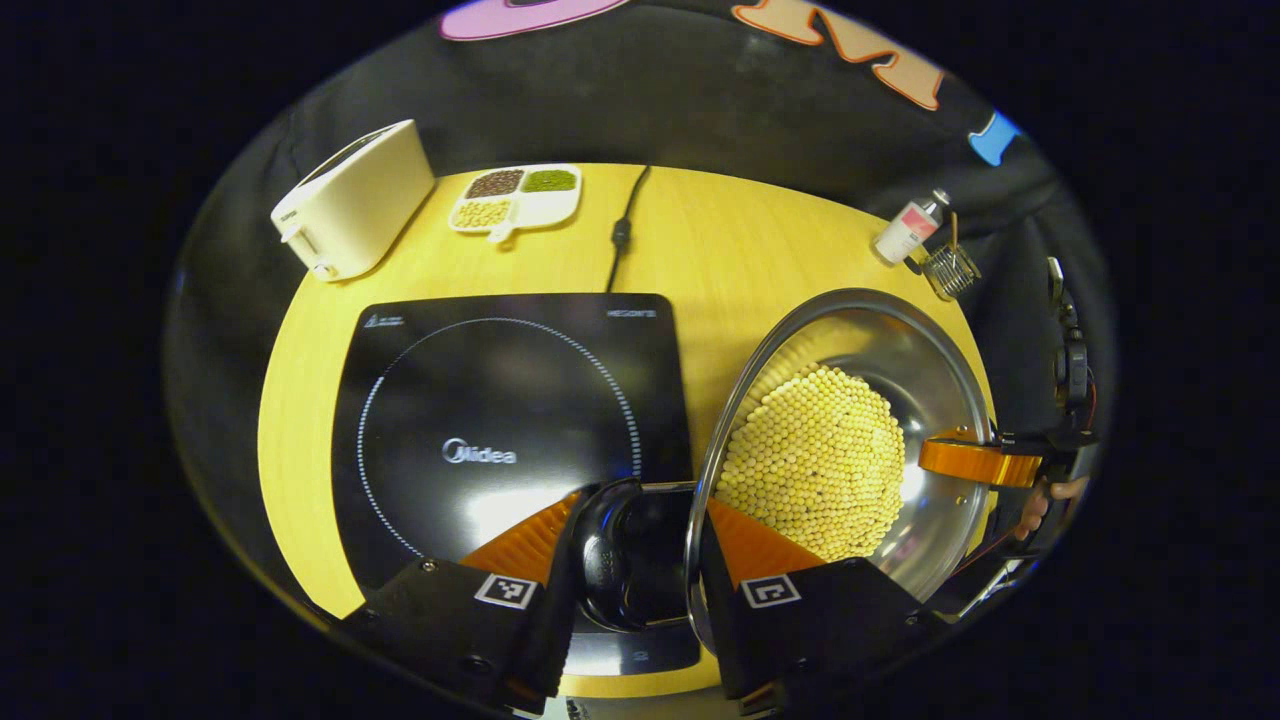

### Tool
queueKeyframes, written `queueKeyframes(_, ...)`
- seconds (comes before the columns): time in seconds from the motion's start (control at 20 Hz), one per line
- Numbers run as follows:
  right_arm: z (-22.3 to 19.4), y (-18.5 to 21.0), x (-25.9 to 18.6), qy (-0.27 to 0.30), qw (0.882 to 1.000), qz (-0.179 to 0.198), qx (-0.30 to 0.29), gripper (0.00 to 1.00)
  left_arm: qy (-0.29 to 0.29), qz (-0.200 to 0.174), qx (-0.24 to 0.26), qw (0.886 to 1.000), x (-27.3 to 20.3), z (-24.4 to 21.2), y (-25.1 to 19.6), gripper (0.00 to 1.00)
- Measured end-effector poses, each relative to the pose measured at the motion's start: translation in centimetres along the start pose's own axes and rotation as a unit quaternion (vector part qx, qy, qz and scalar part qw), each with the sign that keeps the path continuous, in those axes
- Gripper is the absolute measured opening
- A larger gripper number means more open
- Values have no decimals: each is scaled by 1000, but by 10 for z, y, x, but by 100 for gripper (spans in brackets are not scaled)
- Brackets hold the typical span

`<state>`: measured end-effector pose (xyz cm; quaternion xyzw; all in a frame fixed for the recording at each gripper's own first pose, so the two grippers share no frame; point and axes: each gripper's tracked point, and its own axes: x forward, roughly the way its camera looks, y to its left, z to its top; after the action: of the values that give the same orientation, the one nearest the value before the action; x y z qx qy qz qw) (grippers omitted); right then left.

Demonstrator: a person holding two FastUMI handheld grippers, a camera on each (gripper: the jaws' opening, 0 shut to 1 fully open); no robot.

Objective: First push the handle of the pot to place it horizontally, then grasp the pot with both hands and set it on the induction cooktop.

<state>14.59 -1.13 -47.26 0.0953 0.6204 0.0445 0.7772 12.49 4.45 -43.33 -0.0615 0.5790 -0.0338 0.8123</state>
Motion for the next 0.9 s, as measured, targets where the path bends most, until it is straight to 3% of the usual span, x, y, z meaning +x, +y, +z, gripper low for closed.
queueKeyframes(0.55,-11,152,31,-13,999,-40,24,60,-32,-20,55,998,-11,33,150,59)
queueKeyframes(0.65,-10,167,39,-6,999,-40,32,60,-41,-17,64,997,-13,40,169,59)
queueKeyframes(0.7,-7,174,42,-5,999,-40,33,53,-48,-12,72,996,-13,45,179,58)
queueKeyframes(0.9,-5,195,55,-11,998,-36,45,53,-63,-3,96,993,-16,52,204,61)
